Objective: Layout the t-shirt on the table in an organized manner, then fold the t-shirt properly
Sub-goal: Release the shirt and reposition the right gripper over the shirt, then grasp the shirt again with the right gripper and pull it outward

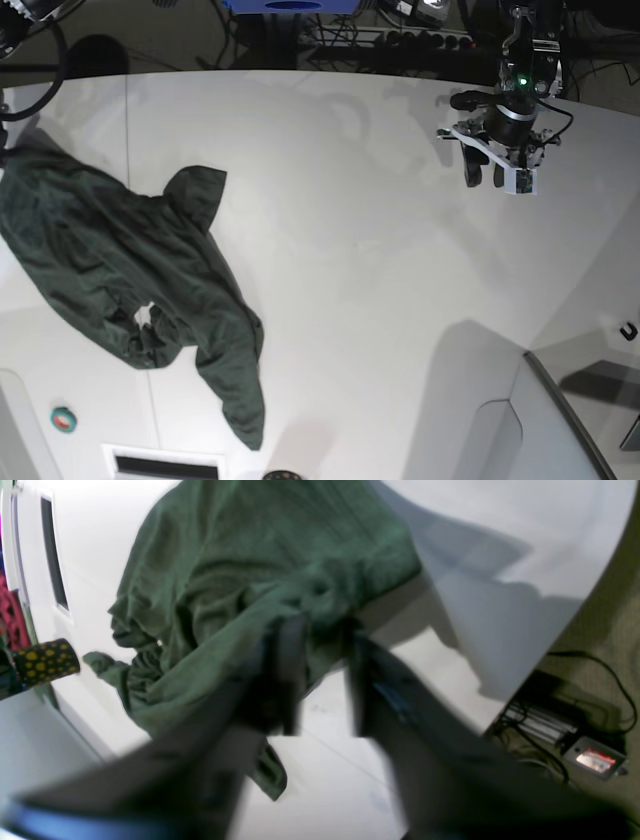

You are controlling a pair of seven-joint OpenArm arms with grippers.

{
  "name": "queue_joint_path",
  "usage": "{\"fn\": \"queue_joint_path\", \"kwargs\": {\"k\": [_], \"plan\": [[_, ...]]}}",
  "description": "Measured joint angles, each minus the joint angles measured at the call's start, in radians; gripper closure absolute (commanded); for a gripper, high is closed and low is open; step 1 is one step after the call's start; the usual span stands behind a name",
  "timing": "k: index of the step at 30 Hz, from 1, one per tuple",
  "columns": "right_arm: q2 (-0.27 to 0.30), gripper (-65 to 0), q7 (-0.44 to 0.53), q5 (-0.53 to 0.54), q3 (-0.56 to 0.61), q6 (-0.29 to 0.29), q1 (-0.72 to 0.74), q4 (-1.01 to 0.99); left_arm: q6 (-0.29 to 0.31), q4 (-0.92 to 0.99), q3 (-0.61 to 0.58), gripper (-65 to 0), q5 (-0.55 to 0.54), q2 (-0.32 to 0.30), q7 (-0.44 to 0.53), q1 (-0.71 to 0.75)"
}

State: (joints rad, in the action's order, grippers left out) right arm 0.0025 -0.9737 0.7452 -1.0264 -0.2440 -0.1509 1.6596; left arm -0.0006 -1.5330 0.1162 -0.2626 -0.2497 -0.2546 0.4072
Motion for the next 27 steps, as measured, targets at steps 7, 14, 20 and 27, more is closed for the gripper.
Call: {"fn": "queue_joint_path", "kwargs": {"k": [7,14,20,27], "plan": [[-0.074,-33.2,0.007,0.049,0.218,0.105,-0.131,0.150,0.000,0.000,0.000,-25.0,0.000,0.000,0.000,0.001],[-0.098,-33.2,0.032,0.066,0.521,0.144,-0.100,0.050,0.000,0.000,0.000,-25.0,0.000,0.000,-0.001,0.001],[-0.106,-33.2,0.055,0.065,0.582,0.128,-0.038,-0.104,0.000,0.000,0.000,-25.0,0.000,0.000,0.000,0.008],[-0.099,-33.2,0.118,0.058,0.582,0.128,0.040,-0.252,0.001,0.000,0.000,-25.0,0.000,0.000,0.000,0.009]]}}
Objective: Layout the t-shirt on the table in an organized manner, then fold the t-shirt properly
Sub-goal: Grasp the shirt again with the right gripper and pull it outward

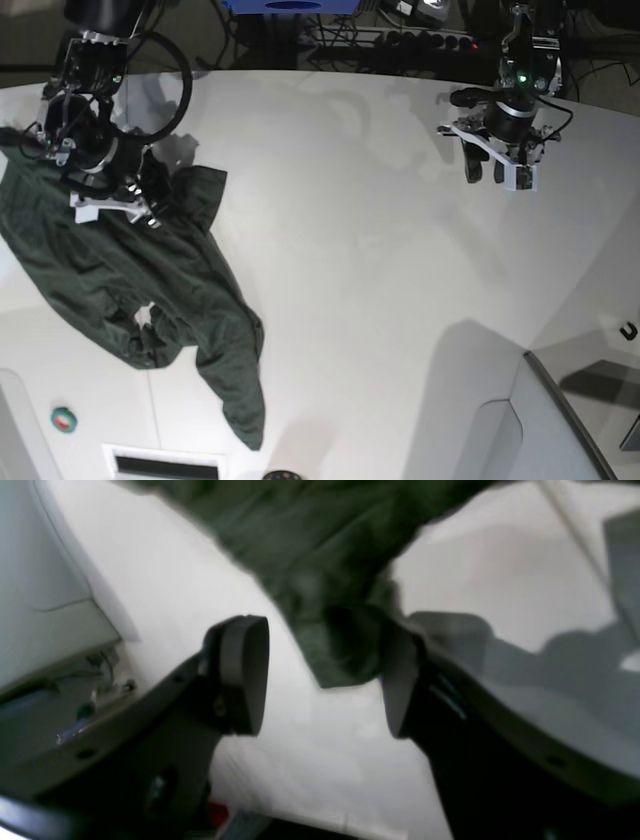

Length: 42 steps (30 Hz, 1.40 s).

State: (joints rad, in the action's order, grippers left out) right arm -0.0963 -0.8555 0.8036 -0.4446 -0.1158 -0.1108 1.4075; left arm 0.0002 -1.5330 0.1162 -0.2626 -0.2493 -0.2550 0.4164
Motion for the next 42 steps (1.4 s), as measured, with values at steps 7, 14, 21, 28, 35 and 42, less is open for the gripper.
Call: {"fn": "queue_joint_path", "kwargs": {"k": [7,14,21,28,35,42], "plan": [[-0.005,-33.2,0.051,0.001,0.000,0.000,0.063,-0.106,-0.001,0.000,0.001,-25.0,0.000,0.000,0.000,0.014],[0.027,-29.9,0.107,0.003,-0.001,0.000,0.061,-0.119,-0.001,0.000,0.002,-25.0,0.000,0.000,0.000,0.014],[0.032,0.0,0.104,0.005,-0.001,0.000,0.060,-0.134,-0.001,0.000,0.002,-25.0,0.000,0.000,0.000,0.014],[0.032,-0.5,0.102,0.004,0.000,0.000,0.056,-0.132,-0.001,0.000,0.002,-25.0,0.000,0.000,0.000,0.013],[0.029,-0.5,0.093,0.001,0.004,0.001,0.030,-0.048,-0.001,0.000,0.002,-25.0,0.000,0.000,0.000,0.013],[0.026,-0.5,-0.010,0.004,0.026,0.001,0.018,0.087,-0.001,0.000,0.001,-25.0,0.000,-0.001,0.001,0.007]]}}
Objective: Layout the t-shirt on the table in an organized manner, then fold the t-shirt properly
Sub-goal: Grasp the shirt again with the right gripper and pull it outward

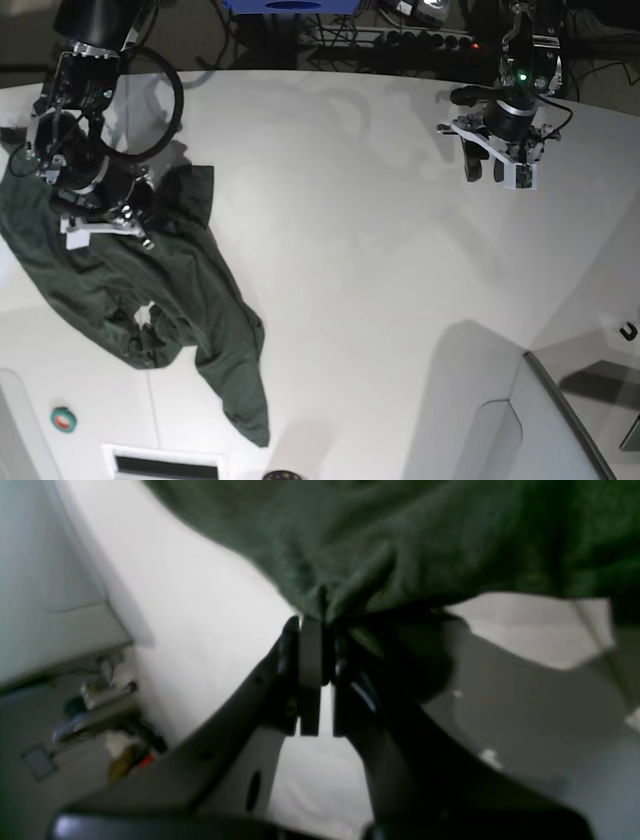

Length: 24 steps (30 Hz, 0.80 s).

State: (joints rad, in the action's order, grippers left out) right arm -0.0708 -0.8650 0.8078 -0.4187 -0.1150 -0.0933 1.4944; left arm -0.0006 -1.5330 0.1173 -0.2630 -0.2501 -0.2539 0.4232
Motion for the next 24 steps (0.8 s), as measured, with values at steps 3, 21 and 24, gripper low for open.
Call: {"fn": "queue_joint_path", "kwargs": {"k": [3,21,24], "plan": [[-0.020,-0.5,-0.002,-0.001,-0.002,0.000,-0.028,0.061,0.000,0.000,0.000,-25.0,0.000,0.000,-0.001,-0.002],[-0.029,-0.5,-0.149,-0.004,-0.002,0.000,-0.038,0.222,0.000,0.000,-0.001,-25.0,0.000,0.000,-0.001,-0.002],[-0.040,-0.5,-0.185,-0.006,-0.002,0.000,-0.038,0.246,0.000,0.000,-0.001,-25.0,0.000,0.000,-0.001,-0.002]]}}
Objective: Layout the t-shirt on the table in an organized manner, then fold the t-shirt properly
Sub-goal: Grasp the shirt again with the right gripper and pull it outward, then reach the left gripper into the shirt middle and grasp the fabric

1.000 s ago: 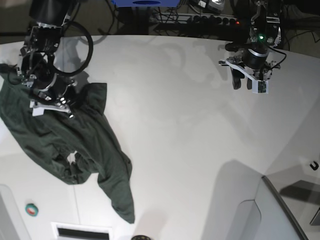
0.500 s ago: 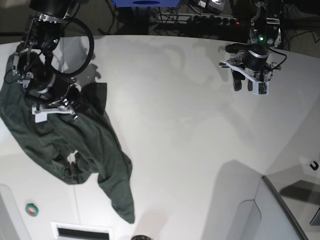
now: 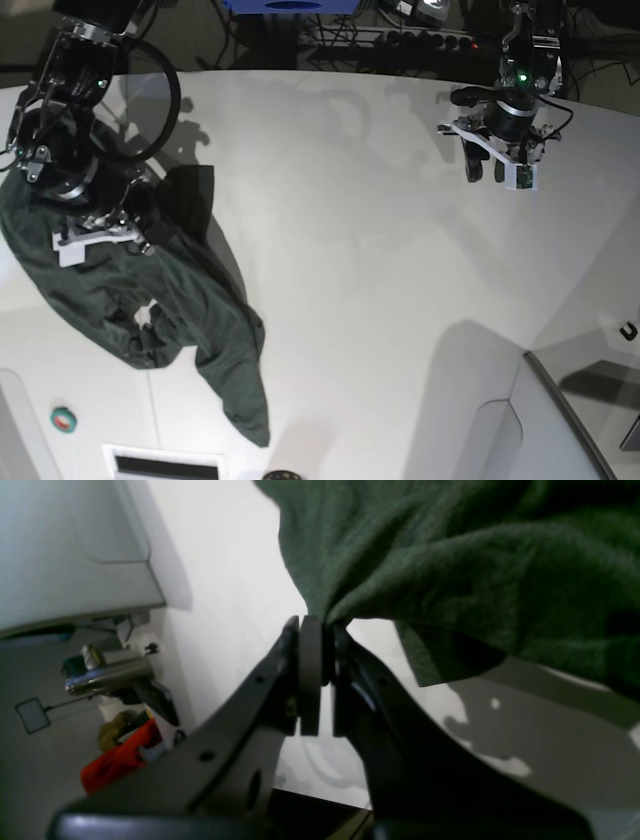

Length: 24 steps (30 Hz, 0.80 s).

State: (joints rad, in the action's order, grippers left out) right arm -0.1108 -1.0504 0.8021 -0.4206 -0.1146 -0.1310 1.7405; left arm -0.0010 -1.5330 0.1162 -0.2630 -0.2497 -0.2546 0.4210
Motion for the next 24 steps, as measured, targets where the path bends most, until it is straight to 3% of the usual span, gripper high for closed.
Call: {"fn": "queue_joint_path", "kwargs": {"k": [7,14,19,24], "plan": [[0.008,-0.5,-0.044,0.108,0.080,0.001,-0.081,0.118,0.000,0.000,0.000,-25.0,0.000,0.000,0.000,0.000],[0.008,-0.6,-0.048,0.111,0.227,0.000,-0.168,0.209,0.000,0.000,0.000,-25.0,0.000,0.000,0.000,-0.011],[0.026,-0.6,-0.050,0.114,0.223,0.000,-0.182,0.230,0.000,0.000,-0.002,-25.0,0.000,-0.001,0.000,-0.011],[0.061,-0.6,-0.127,0.108,0.259,0.001,-0.185,0.192,-0.003,0.000,-0.001,-25.0,0.000,-0.012,0.000,-0.015]]}}
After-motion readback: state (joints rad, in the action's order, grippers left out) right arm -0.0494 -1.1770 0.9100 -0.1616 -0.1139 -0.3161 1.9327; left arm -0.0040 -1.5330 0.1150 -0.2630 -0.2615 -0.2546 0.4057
